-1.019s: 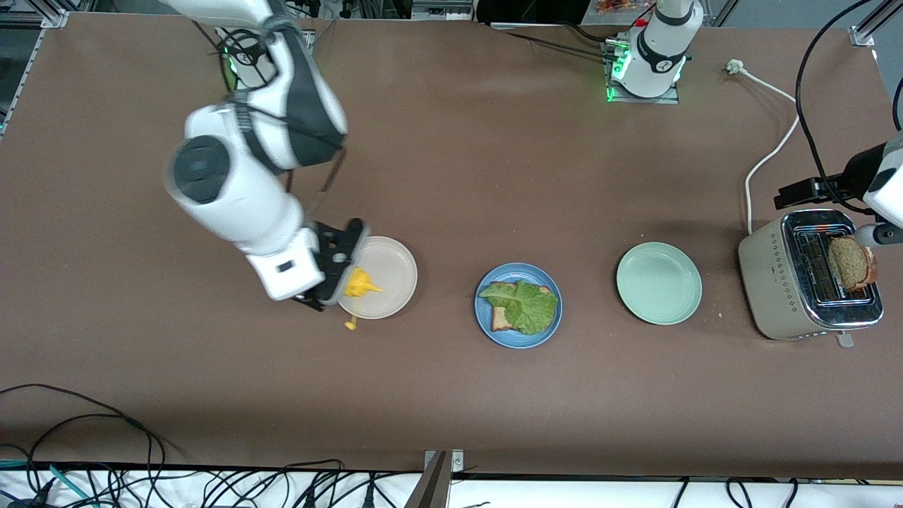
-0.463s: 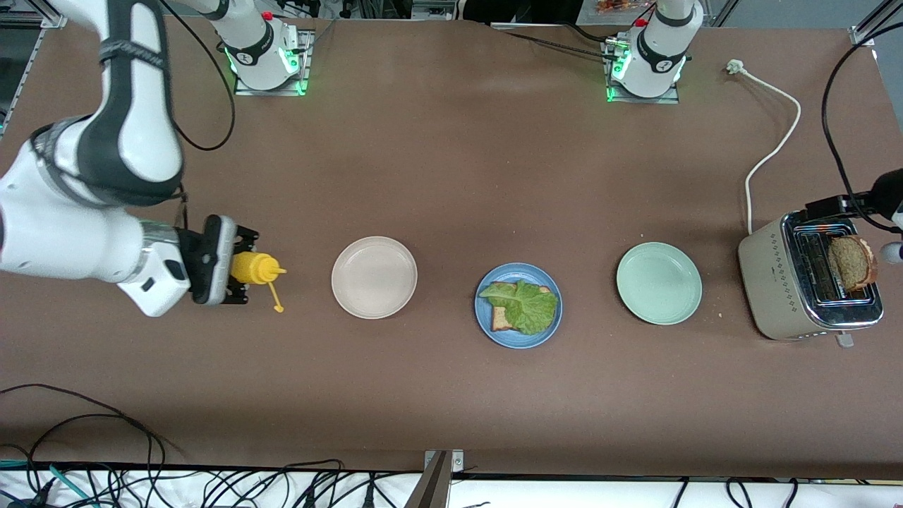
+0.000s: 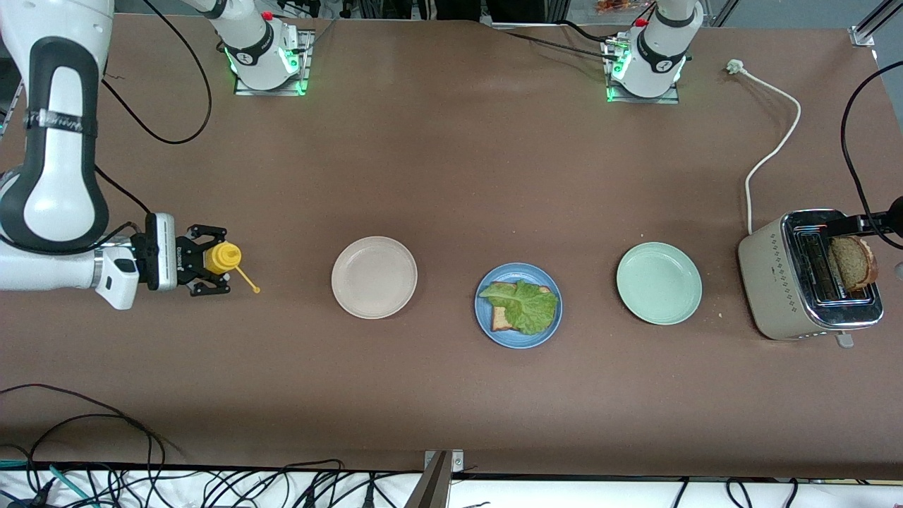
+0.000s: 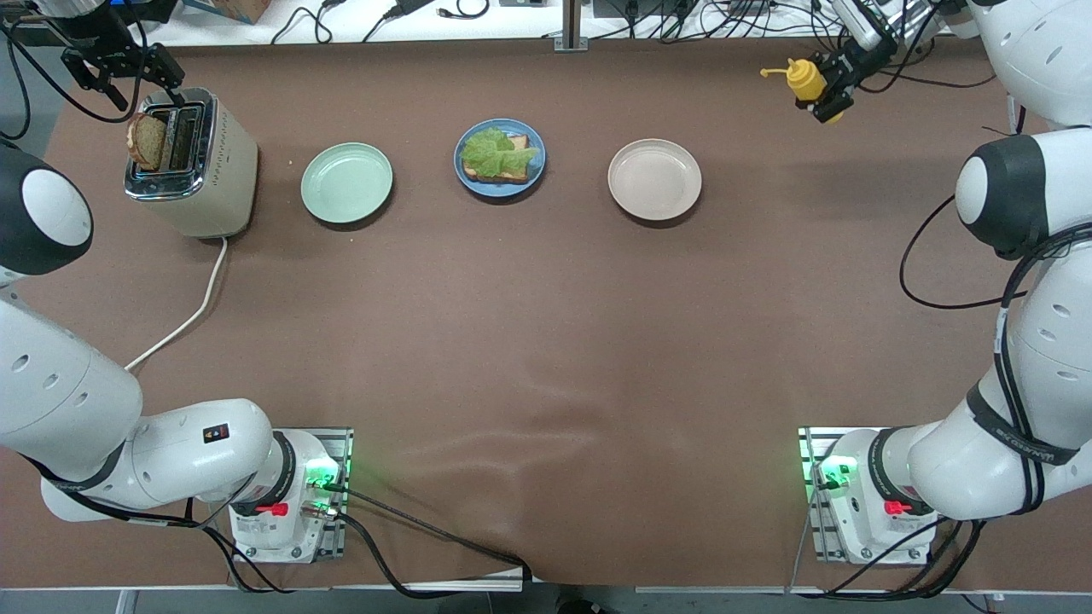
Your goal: Make sandwich in blue plate with both arms
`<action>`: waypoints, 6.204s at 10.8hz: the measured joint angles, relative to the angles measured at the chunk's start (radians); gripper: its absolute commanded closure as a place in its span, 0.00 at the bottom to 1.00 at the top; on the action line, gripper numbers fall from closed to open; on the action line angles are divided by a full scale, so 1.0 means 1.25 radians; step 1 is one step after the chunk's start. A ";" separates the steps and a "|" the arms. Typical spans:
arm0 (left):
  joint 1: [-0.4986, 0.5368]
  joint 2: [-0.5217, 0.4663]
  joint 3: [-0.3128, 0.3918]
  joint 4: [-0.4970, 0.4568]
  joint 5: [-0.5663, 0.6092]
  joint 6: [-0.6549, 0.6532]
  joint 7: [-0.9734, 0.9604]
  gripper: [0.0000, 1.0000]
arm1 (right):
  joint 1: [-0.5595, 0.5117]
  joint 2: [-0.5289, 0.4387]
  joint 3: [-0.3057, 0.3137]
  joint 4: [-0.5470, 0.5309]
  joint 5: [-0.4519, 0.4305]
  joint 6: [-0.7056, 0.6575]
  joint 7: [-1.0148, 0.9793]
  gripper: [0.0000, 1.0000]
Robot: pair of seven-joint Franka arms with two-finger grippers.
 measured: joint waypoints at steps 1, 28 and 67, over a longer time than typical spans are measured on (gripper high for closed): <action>0.013 0.015 0.001 0.000 0.001 0.009 0.006 0.00 | -0.020 0.015 0.002 -0.018 0.031 -0.030 -0.058 1.00; 0.107 0.033 -0.009 0.080 0.018 0.036 0.230 1.00 | -0.140 0.325 0.031 -0.052 0.360 -0.324 -0.448 0.18; -0.345 0.298 -0.058 0.145 -0.716 0.102 -0.185 1.00 | -0.220 -0.204 0.473 0.316 -0.934 -0.386 1.481 0.00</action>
